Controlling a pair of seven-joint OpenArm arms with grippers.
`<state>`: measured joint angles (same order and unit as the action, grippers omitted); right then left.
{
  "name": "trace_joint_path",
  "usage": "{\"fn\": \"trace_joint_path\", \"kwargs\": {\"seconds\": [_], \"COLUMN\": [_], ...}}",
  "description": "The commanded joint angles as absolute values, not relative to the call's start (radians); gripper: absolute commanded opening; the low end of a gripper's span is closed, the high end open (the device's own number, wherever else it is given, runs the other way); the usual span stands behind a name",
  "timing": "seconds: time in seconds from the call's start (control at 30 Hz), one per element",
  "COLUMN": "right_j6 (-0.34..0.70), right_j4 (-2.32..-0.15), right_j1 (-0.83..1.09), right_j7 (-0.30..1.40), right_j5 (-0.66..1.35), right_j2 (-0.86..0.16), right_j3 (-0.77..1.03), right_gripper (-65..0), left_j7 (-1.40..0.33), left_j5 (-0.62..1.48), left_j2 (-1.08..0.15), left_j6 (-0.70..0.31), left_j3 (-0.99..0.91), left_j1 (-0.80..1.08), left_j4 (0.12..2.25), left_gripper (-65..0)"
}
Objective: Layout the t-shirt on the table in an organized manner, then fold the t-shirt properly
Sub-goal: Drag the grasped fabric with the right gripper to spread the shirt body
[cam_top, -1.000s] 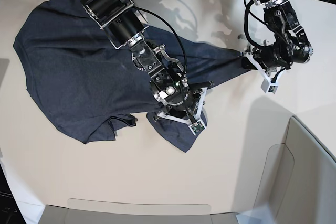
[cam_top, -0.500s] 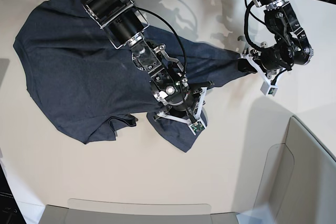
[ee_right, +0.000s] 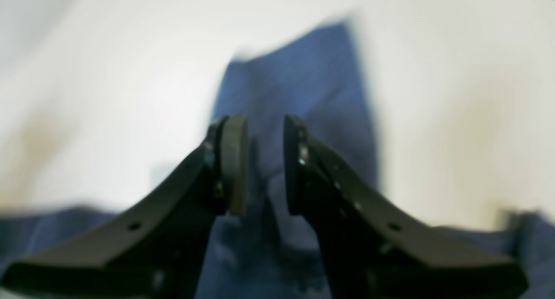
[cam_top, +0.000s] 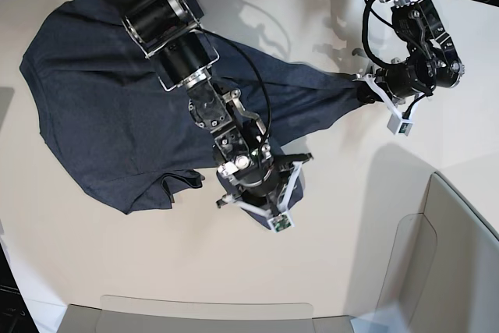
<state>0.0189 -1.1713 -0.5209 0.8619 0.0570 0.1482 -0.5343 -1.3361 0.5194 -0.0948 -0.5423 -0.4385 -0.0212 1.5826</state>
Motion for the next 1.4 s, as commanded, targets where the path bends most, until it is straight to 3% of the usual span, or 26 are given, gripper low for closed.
{"fn": "trace_joint_path", "kwargs": {"seconds": [0.0, 0.4, 0.63, 0.83, 1.07, 1.37], "right_j6": [0.018, 0.018, 0.028, 0.028, 0.028, 0.025], "right_j4": [-1.188, -1.130, -1.020, -0.990, -0.722, -0.674], "right_j1": [-0.553, -0.613, -0.552, -0.532, -0.610, -0.667], "right_j7": [0.851, 0.849, 0.690, 0.688, 0.668, 0.636], "right_j5": [0.058, -0.028, -0.041, -0.041, -0.041, -0.047], "right_j2": [0.157, 0.142, 0.157, 0.157, 0.157, 0.157], "right_j3": [-0.509, -0.372, -0.381, -0.506, -0.507, -0.509], "right_gripper": [-52.1, -51.7, -51.6, -51.8, -52.0, -51.8], "left_j7": [-1.396, -1.316, -1.297, -1.297, -1.296, -1.207], "left_j5": [0.476, 0.478, 0.478, 0.478, 0.478, 0.478], "left_j2": [-0.099, -0.147, -0.153, -0.153, -0.173, -0.202], "left_j6": [-0.542, -0.542, -0.542, -0.542, -0.542, -0.544], "left_j3": [-0.435, -0.432, -0.432, -0.432, -0.437, -0.437], "left_j1": [-0.004, 0.154, 0.171, 0.170, 0.191, 0.268], "left_j4": [1.583, 1.584, 1.584, 1.584, 1.584, 1.638], "left_gripper": [-65.0, -65.0, -65.0, -65.0, -65.0, -65.0]}}
